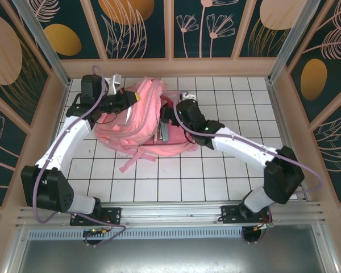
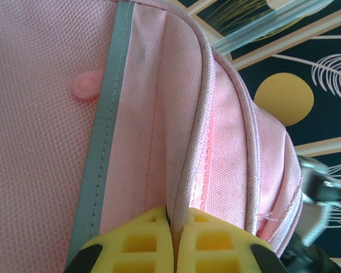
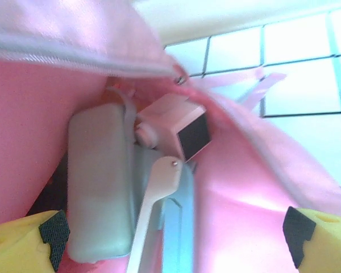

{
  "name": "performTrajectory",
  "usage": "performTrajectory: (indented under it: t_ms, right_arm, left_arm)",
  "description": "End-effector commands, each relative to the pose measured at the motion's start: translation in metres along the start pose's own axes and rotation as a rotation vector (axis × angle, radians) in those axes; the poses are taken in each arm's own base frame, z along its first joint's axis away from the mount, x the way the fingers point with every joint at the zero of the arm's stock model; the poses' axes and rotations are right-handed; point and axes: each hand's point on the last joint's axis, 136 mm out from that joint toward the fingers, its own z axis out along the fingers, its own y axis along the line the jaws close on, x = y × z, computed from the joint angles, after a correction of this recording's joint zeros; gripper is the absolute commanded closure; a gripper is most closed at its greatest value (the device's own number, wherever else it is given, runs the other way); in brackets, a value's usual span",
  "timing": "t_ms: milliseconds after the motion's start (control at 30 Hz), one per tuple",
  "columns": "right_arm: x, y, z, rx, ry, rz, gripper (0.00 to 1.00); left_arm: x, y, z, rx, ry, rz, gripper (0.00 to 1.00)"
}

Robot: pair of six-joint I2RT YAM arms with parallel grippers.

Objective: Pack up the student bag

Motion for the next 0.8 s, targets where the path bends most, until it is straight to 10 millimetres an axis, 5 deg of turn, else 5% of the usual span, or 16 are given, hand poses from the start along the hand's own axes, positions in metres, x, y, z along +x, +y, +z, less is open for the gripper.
performTrajectory:
  t_ms: [0,233,400,500,633,767]
  right_arm:
    - [-0.032,-0.05,-0.04,0.185,-0.179,0.033,0.01]
    - [-0.044,-0.066,-0.069,0.018,-0.19,0.093,0.03]
    - [-0.029,-0.044,-0.087,-0.17,-0.154,0.055,0.12]
    - [-0.019,-0.048,-0.085,-0.156,-0.113,0.071,0.13]
    - [-0.009,-0.052,-0.08,-0.139,-0.071,0.062,0.13]
    - [-0.004,-0.055,-0.073,-0.119,-0.04,0.059,0.13]
  left_arm:
    - [0.008,-0.027,0.001,0.058,-0.007,0.116,1.0]
    - [0.041,-0.024,0.029,0.043,0.064,0.125,1.0]
    - [0.072,-0.018,0.052,0.007,0.138,0.14,0.97]
    - [0.092,-0.015,0.064,-0.019,0.186,0.153,0.94]
    - [0.112,-0.01,0.068,-0.023,0.221,0.136,0.78]
    - [0.102,-0.001,0.052,-0.126,0.153,0.171,0.57]
